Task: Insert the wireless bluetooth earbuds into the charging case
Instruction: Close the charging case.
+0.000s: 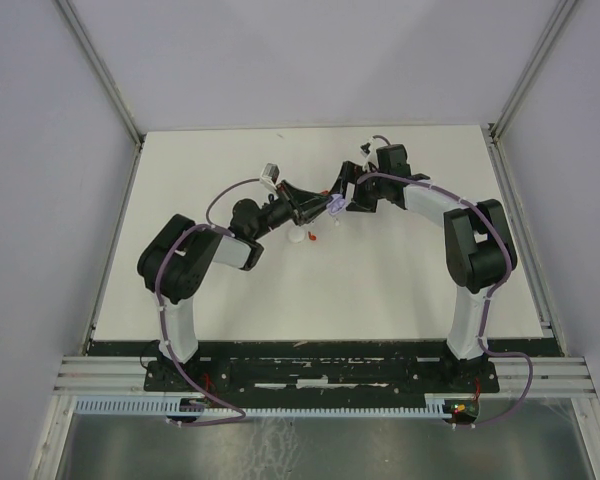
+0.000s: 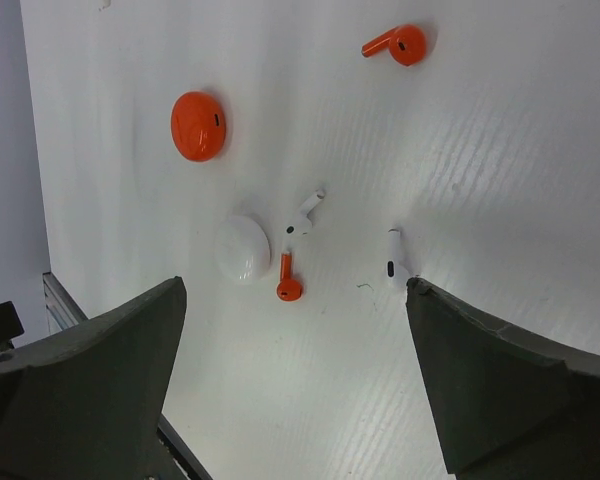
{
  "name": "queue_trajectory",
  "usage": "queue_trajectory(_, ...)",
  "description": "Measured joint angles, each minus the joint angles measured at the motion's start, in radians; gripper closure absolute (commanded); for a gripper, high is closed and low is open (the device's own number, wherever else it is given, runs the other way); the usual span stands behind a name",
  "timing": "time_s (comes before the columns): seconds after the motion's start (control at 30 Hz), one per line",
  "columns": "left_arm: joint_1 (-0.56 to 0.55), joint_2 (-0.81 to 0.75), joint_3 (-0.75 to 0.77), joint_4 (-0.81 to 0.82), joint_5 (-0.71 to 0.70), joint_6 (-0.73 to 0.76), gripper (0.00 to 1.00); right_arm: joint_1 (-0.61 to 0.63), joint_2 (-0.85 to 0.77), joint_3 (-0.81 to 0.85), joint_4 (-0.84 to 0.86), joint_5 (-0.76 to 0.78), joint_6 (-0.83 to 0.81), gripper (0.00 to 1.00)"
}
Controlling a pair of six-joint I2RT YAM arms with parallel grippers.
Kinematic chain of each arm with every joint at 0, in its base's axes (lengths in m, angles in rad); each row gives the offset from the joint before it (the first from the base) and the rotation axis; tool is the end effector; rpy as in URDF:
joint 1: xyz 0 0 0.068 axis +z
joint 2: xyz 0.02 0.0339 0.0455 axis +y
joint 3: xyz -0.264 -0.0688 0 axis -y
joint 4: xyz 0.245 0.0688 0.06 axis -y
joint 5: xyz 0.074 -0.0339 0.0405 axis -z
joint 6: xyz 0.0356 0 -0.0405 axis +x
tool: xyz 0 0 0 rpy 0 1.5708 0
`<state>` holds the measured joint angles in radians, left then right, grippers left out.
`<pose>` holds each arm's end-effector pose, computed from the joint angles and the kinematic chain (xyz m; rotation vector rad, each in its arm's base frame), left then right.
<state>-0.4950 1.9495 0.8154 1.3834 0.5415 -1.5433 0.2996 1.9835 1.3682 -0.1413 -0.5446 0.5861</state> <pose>0.3229 -0.1952 0.1879 -0.3066 1.6739 -1.9891 0.4117 0.1465 0.1912 0.0571 2.4390 1.0587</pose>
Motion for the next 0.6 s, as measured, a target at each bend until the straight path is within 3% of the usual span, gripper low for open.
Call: queue_trajectory(0.6,0.000,0.029,0.069,-0.061,-0.020,0.002,0.97,0.014,0.000,-0.014,-0.010,0.005,-0.016,0.01)
